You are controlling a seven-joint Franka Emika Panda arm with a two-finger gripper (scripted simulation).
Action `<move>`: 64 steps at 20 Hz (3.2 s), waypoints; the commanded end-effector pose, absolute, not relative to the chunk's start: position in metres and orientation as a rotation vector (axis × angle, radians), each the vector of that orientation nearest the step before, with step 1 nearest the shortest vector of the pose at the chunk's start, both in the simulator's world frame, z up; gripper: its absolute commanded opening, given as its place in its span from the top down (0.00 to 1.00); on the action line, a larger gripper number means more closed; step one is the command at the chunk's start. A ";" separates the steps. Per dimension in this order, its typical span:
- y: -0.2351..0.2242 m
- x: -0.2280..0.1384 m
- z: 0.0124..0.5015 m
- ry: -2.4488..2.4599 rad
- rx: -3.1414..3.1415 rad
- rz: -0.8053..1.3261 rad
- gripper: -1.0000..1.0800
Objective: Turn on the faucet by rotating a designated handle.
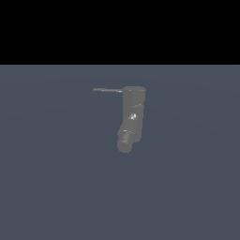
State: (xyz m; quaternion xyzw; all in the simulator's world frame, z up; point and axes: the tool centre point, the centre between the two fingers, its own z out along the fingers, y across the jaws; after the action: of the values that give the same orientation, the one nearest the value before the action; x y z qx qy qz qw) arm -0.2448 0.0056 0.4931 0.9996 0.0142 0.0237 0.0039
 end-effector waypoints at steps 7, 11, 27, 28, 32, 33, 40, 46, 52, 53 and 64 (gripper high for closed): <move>0.009 -0.243 0.490 0.014 3.133 0.074 1.00; 0.016 -0.240 0.484 -0.040 3.133 0.073 1.00; 0.065 -0.202 0.437 -0.496 3.097 0.062 1.00; 0.068 -0.198 0.434 -0.530 3.092 0.061 1.00; 0.081 -0.184 0.419 -0.664 3.067 0.057 1.00; 0.083 -0.180 0.416 -0.697 3.060 0.056 1.00; 0.101 -0.152 0.391 -0.929 3.001 0.050 1.00; 0.113 -0.126 0.371 -1.122 2.937 0.044 1.00; 0.121 -0.099 0.350 -1.308 2.861 0.038 1.00; 0.122 -0.094 0.347 -1.338 2.847 0.037 1.00; 0.126 -0.044 0.310 -1.656 2.676 0.027 1.00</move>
State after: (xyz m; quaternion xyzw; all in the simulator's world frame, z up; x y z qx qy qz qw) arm -0.0510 0.1260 0.3155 0.8588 -0.5122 0.0088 -0.0028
